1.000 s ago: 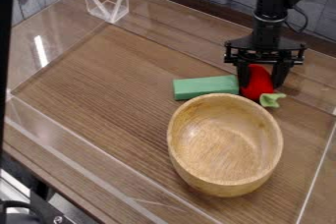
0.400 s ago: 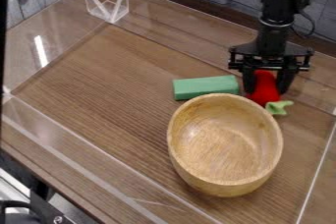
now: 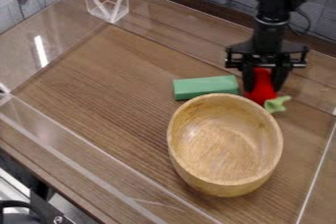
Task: Move the red fruit to the left
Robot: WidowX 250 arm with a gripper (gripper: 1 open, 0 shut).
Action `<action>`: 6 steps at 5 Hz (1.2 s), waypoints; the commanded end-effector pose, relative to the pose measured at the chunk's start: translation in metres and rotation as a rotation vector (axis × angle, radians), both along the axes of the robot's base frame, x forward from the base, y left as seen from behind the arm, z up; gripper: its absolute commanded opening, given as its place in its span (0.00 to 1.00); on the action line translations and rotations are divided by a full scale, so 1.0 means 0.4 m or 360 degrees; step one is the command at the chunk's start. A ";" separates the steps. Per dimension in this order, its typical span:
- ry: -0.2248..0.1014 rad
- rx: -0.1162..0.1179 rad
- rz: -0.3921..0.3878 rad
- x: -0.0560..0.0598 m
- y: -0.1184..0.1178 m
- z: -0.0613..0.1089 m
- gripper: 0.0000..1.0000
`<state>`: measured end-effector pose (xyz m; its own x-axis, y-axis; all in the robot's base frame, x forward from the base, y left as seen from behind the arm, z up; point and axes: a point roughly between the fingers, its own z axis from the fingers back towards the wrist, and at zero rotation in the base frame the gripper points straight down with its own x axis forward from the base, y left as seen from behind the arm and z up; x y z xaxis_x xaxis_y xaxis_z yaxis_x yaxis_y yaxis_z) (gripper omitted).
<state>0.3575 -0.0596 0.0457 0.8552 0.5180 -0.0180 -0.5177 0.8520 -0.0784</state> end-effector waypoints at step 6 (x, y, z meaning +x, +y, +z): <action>-0.0188 -0.0085 0.0222 0.019 0.048 0.135 0.00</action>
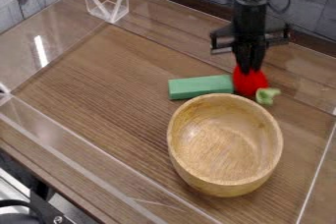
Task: Move the red fruit to the left
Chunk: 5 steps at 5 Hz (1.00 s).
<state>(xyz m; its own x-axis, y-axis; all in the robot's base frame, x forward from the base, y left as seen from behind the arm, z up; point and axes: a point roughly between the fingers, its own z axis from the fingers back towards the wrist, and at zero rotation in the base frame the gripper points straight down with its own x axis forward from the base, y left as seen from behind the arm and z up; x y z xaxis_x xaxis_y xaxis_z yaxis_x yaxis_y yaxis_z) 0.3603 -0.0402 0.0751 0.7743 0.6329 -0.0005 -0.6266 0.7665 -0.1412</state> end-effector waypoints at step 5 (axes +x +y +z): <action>-0.0218 -0.0179 -0.0144 -0.061 0.044 0.185 0.00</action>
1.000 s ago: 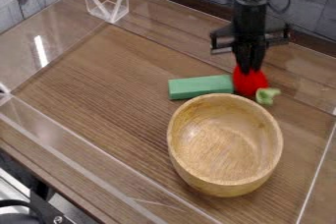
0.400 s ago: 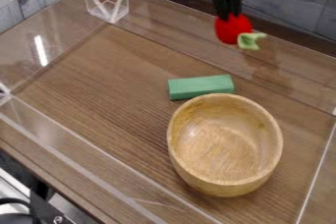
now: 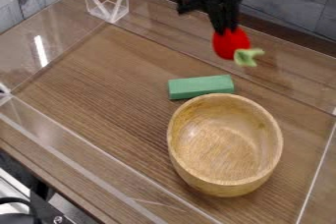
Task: Move the red fruit to the left
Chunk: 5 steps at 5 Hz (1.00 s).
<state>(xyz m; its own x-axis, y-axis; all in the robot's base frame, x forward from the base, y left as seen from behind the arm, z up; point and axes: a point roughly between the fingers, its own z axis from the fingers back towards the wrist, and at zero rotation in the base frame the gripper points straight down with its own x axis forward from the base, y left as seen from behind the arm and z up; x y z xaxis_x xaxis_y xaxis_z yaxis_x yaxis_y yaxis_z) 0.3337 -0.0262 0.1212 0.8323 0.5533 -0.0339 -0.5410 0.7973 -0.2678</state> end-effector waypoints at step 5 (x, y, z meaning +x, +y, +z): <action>-0.0177 0.0055 0.0191 -0.029 0.211 0.035 0.00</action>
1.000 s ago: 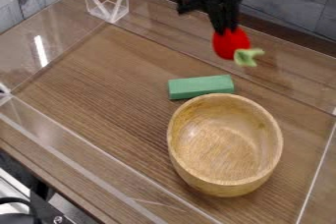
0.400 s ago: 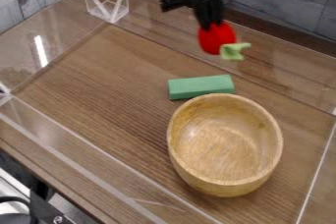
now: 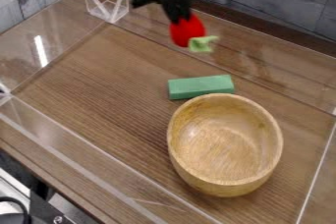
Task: Move the red fruit to the left
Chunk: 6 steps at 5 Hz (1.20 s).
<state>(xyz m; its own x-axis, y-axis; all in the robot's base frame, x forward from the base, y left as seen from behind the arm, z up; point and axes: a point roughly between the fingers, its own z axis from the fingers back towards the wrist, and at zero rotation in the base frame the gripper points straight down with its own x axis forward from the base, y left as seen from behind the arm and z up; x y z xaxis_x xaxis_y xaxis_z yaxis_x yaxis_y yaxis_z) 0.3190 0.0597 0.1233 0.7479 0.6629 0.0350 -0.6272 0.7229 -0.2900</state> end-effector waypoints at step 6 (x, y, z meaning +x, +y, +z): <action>-0.0169 0.0190 0.0114 0.021 0.018 -0.002 0.00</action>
